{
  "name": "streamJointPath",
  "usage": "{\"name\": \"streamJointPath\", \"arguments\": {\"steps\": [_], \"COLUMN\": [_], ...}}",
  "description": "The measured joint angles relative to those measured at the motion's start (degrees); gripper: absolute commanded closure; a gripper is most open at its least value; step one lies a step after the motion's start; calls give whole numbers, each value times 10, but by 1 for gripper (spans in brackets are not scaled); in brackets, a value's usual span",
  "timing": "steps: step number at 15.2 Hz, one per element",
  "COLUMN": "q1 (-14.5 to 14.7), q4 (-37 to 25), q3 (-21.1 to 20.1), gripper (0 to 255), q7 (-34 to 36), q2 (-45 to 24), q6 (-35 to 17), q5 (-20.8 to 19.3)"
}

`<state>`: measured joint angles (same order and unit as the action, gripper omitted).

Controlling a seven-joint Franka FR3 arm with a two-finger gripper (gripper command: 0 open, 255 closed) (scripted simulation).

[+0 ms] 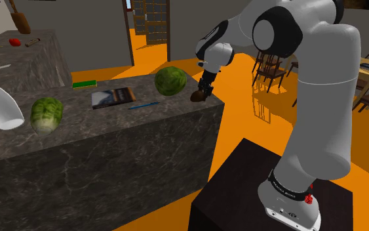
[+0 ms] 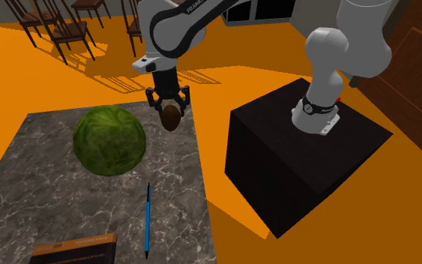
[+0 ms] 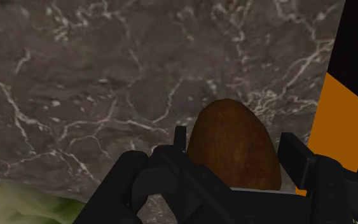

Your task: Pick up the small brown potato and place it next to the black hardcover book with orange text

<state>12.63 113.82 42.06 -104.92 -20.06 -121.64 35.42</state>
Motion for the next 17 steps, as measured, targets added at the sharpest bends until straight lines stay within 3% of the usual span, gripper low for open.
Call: {"name": "streamJointPath", "arguments": {"steps": [17], "q1": [24], "q4": [-46], "q3": [30], "gripper": [255], "q7": [71], "q2": [75], "q6": [84], "q5": [-79]}}
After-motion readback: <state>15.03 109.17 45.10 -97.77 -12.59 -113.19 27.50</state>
